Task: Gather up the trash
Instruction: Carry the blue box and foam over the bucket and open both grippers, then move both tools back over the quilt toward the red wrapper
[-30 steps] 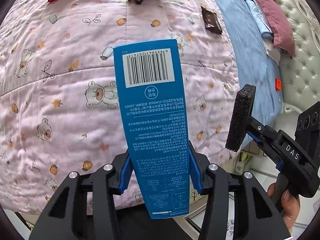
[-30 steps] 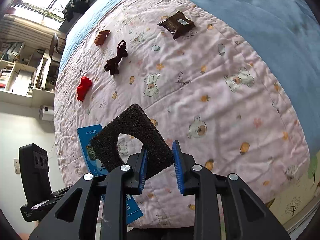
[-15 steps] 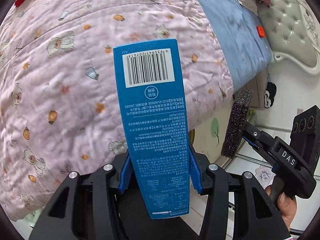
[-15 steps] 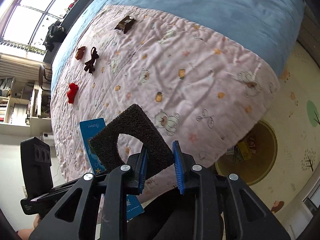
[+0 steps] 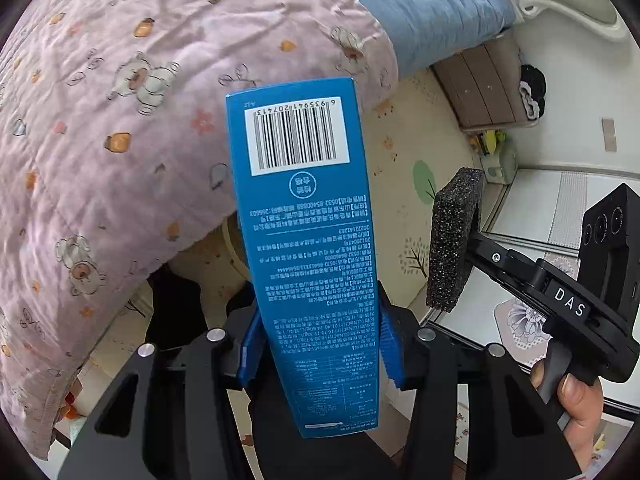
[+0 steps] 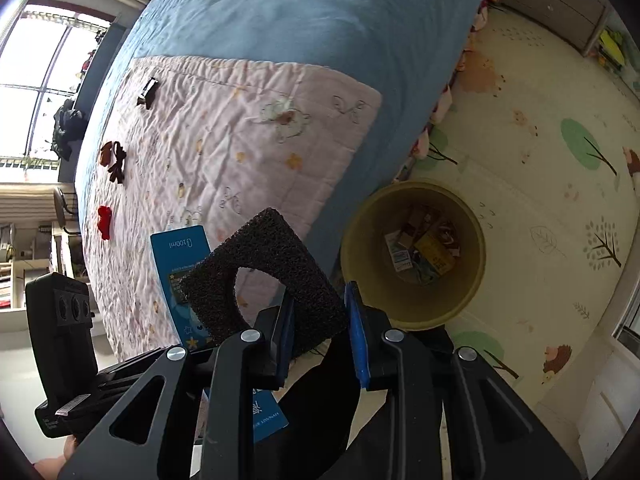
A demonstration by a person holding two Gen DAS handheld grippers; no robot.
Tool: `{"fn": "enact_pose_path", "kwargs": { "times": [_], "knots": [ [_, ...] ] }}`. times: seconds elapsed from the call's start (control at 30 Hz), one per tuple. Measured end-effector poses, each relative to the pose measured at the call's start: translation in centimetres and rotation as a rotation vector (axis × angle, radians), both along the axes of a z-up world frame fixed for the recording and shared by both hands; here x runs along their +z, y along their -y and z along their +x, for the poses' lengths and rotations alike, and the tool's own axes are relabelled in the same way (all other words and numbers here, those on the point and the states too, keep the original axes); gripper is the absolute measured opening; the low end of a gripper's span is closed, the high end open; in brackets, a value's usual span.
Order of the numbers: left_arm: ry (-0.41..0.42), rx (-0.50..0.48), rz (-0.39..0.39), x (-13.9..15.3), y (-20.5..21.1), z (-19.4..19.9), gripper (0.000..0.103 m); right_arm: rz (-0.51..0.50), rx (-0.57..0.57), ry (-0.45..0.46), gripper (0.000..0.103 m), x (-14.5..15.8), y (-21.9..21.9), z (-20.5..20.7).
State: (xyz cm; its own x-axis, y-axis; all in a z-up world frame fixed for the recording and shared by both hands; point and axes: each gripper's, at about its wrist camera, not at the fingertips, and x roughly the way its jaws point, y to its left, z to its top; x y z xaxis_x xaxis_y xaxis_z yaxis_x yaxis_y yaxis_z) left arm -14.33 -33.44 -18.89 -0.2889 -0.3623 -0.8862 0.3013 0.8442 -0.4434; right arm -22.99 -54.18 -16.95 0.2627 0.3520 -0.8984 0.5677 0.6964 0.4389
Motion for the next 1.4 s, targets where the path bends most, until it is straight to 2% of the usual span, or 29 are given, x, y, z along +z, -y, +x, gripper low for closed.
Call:
{"fn": "enact_pose_path", "kwargs": {
  "times": [0.27,0.5,0.63,0.67,0.7,0.77,0.9,1.13,1.4],
  "knots": [
    [-0.034,-0.060,0.033,-2.1,3.2,-2.7,0.049,0.015,-0.025,-0.042,0.024,-2.0,2.5,-3.2],
    [-0.038,-0.080,0.045,-3.5,4.8,-3.2,0.049,0.012,0.002,-0.066,0.024,-3.3,2.9,-3.0],
    [-0.043,-0.069,0.040,-4.2,4.0,-3.0,0.050,-0.002,0.022,-0.083,0.026,-3.9,3.0,-2.3],
    [-0.046,-0.064,0.041,-4.5,4.1,-2.9,0.057,-0.007,0.027,-0.097,0.028,-4.1,3.0,-2.1],
    [-0.048,-0.060,0.045,-4.6,3.9,-2.8,0.071,-0.013,0.033,-0.113,0.033,-4.3,3.0,-1.9],
    [-0.026,-0.041,0.065,-4.7,3.9,-2.7,0.082,-0.045,0.034,-0.143,0.056,-4.5,3.2,-1.7],
    [-0.037,-0.046,0.075,-5.1,3.6,-2.7,0.082,-0.031,0.033,-0.166,0.057,-5.0,3.4,-1.7],
    [-0.050,-0.021,0.089,-5.5,2.7,-2.5,0.083,-0.010,0.031,-0.153,0.057,-4.7,3.3,-2.3],
    [-0.014,-0.001,0.061,-3.5,1.7,-1.8,0.083,0.038,-0.014,-0.092,0.057,-2.8,3.1,-2.0]
  ]
}}
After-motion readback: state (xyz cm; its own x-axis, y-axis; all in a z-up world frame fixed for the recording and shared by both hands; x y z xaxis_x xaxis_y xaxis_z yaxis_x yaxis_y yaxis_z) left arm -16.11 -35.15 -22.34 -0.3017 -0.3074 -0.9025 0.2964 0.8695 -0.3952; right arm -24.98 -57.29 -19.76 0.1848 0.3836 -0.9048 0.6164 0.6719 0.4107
